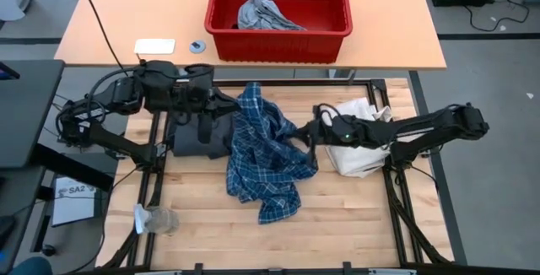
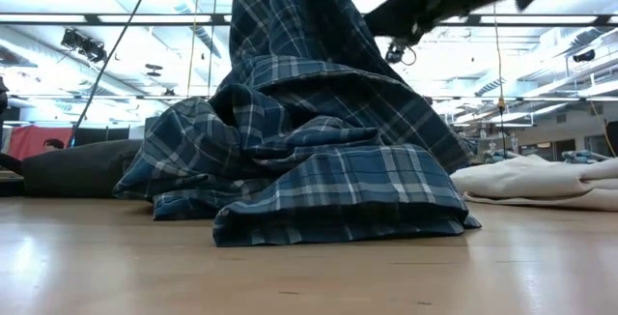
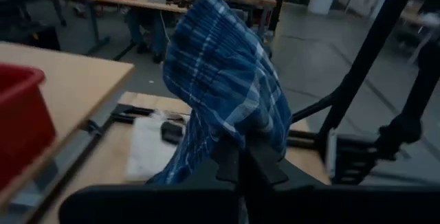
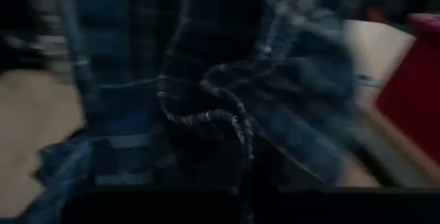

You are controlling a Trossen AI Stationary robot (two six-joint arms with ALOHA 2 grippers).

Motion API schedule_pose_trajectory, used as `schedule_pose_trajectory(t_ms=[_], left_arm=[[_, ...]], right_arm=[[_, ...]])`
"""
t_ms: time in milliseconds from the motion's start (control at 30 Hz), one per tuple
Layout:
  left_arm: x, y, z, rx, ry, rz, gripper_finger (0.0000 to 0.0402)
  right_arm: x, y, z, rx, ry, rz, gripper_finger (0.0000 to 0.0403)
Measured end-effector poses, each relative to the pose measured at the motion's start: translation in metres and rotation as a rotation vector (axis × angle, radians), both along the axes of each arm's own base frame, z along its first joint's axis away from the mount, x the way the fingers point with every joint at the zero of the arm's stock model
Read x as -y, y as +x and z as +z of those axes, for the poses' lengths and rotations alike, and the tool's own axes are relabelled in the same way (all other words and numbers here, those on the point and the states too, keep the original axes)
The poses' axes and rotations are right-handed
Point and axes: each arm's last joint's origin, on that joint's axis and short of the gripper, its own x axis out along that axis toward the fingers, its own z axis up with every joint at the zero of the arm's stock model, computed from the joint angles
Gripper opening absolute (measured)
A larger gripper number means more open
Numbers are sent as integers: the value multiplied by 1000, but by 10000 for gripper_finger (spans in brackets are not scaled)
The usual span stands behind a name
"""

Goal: Fold Laundry from Bin
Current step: Fold the plaid pants

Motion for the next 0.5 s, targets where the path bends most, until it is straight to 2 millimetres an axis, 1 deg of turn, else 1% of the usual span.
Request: schedule_pose_trajectory(t_ms=[33,133,267,367,433,500], left_arm=[[-1,-4,1,0,10,2,6],[-2,-19,7,28,17,13,6],[-3,-45,18,89,54,38,5],[-2,-62,25,131,113,46,5],[-1,-74,30,172,191,38,5],[2,-81,38,250,262,17,5]], right_arm=[[1,-3,11,-15,-27,-31,11],[3,-16,55,-64,-120,-116,11],[8,-41,121,-96,-184,-207,11],[12,-66,175,-27,-187,-268,11],[14,-84,207,30,-182,-297,11],[15,-103,239,113,-178,-314,11]])
